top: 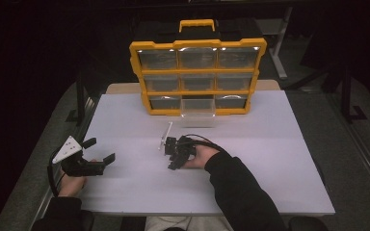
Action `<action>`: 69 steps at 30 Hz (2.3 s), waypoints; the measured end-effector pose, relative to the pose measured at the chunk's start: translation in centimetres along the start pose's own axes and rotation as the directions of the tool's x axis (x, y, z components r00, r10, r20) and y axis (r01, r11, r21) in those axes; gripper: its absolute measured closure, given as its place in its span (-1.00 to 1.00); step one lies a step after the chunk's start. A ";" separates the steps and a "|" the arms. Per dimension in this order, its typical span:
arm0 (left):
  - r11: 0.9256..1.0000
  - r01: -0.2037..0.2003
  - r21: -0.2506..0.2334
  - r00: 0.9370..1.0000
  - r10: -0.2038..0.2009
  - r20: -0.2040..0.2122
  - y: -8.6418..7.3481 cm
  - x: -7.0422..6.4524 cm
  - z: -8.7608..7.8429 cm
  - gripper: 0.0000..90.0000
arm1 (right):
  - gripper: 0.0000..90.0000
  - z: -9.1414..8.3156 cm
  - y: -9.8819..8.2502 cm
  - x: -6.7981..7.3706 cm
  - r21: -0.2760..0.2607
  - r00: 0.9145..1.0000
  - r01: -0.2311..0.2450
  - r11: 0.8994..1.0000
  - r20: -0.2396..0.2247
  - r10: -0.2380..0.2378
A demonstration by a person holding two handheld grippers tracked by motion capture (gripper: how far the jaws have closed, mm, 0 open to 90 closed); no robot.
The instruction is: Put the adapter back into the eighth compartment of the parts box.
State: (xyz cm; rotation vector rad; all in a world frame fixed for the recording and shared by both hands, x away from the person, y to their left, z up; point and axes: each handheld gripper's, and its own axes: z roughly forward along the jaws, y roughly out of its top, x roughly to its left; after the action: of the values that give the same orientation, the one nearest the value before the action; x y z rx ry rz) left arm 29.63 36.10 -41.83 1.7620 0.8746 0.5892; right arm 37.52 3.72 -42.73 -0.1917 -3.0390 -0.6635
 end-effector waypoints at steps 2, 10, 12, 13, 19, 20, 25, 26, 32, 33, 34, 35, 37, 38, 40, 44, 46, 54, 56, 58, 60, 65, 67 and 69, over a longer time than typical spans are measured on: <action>1.000 0.001 0.000 1.000 -0.001 0.000 0.0 0.0 0.0 -1.00 | 0.52 0.1 0.1 -0.1 0.002 1.000 0.002 1.000 -0.004 -0.002; 1.000 0.000 0.000 1.000 0.000 0.001 0.0 0.0 0.0 -1.00 | 0.66 0.0 0.1 -0.2 0.003 1.000 0.001 1.000 0.008 -0.001; 1.000 0.000 0.000 1.000 0.000 0.001 0.0 0.0 0.0 -1.00 | 0.67 -0.1 0.0 -0.2 0.001 1.000 0.000 1.000 0.005 0.000; 1.000 0.000 0.000 1.000 0.000 0.001 0.0 0.0 0.0 -1.00 | 0.67 -0.2 0.0 -0.2 -0.002 1.000 -0.004 1.000 0.002 0.004; 1.000 -0.001 0.002 1.000 0.001 0.002 0.0 0.0 0.1 -1.00 | 0.67 -0.9 -0.2 -0.4 -0.012 1.000 -0.021 1.000 -0.003 0.021; 1.000 -0.001 0.001 1.000 0.001 0.002 0.0 0.0 0.1 -1.00 | 0.67 -1.0 -0.2 -0.5 -0.014 1.000 -0.024 1.000 -0.003 0.024; 1.000 0.002 -0.002 1.000 -0.002 0.005 0.0 0.0 0.0 -1.00 | 0.67 -1.6 -0.4 -0.6 -0.019 1.000 -0.030 0.999 -0.004 0.030; 1.000 0.003 -0.003 1.000 -0.003 0.005 0.0 0.0 0.0 -1.00 | 0.67 -1.7 -0.4 -0.6 -0.021 1.000 -0.030 0.999 -0.002 0.030; 1.000 0.005 -0.004 1.000 -0.005 0.006 0.0 0.0 0.0 -1.00 | 0.67 -2.6 -0.2 -0.7 -0.034 1.000 -0.028 0.999 0.003 0.028; 1.000 0.005 -0.003 1.000 -0.005 0.006 0.0 0.0 0.0 -1.00 | 0.67 -2.8 -0.2 -0.7 -0.035 1.000 -0.031 0.999 0.004 0.031; 1.000 0.004 -0.003 1.000 -0.004 0.006 0.0 0.0 0.0 -1.00 | 0.67 -2.9 -0.1 -0.8 -0.039 1.000 -0.029 0.999 0.007 0.030; 1.000 0.004 -0.003 1.000 -0.004 0.006 0.0 0.0 0.0 -1.00 | 0.67 -3.1 -0.1 -0.8 -0.041 1.000 -0.029 0.999 0.008 0.029; 1.000 0.004 -0.003 1.000 -0.004 0.006 0.0 0.0 0.0 -1.00 | 0.67 -3.3 -0.1 -0.8 -0.042 0.999 -0.029 0.999 0.012 0.029; 1.000 0.004 -0.003 1.000 -0.004 0.006 0.0 0.0 0.0 -1.00 | 0.67 -3.5 -0.1 -0.8 -0.043 0.999 -0.028 0.999 0.014 0.029; 1.000 0.004 -0.003 1.000 -0.004 0.006 0.0 0.0 0.0 -1.00 | 0.67 -3.7 -0.1 -0.8 -0.046 0.999 -0.030 0.998 0.017 0.031; 1.000 0.010 -0.007 1.000 -0.010 0.011 0.0 0.1 0.0 -1.00 | 0.67 -4.2 -0.3 -0.9 -0.057 0.999 -0.036 0.998 0.024 0.037; 1.000 0.014 -0.010 1.000 -0.014 0.012 0.0 0.1 0.0 -1.00 | 0.67 -4.6 -0.4 -1.0 -0.074 0.999 -0.039 0.997 0.024 0.041; 1.000 0.013 -0.007 1.000 -0.013 0.011 0.0 0.1 0.0 -1.00 | 0.67 -6.0 -0.4 -1.4 -0.084 0.998 -0.048 0.995 0.047 0.052; 1.000 0.012 -0.007 1.000 -0.012 0.010 0.0 0.1 0.0 -1.00 | 0.67 -6.3 -0.4 -1.5 -0.082 0.997 -0.051 0.995 0.049 0.055; 1.000 0.012 -0.007 1.000 -0.012 0.011 0.0 0.1 0.0 -1.00 | 0.67 -6.6 -0.4 -1.6 -0.080 0.997 -0.048 0.996 0.057 0.053; 1.000 0.012 -0.007 1.000 -0.012 0.011 0.0 0.1 0.0 -1.00 | 0.67 -6.9 -0.3 -1.7 -0.080 0.997 -0.049 0.996 0.062 0.054; 1.000 0.012 -0.007 1.000 -0.012 0.011 0.0 0.1 0.0 -1.00 | 0.67 -8.0 -0.3 -2.0 -0.085 0.995 -0.052 0.995 0.083 0.059; 1.000 0.013 -0.008 1.000 -0.012 0.011 0.0 0.1 0.0 -1.00 | 0.67 -8.6 -0.3 -2.2 -0.100 0.994 -0.055 0.993 0.087 0.064; 1.000 0.013 -0.005 1.000 -0.013 0.011 0.0 0.1 0.0 -1.00 | 0.67 -8.9 -0.4 -2.3 -0.107 0.994 -0.059 0.993 0.090 0.068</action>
State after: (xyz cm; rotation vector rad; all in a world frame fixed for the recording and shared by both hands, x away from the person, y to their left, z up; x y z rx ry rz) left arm 29.72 36.16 -41.87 1.7519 0.8752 0.5724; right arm 39.72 -0.61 -34.89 -0.3299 -3.0732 -0.8314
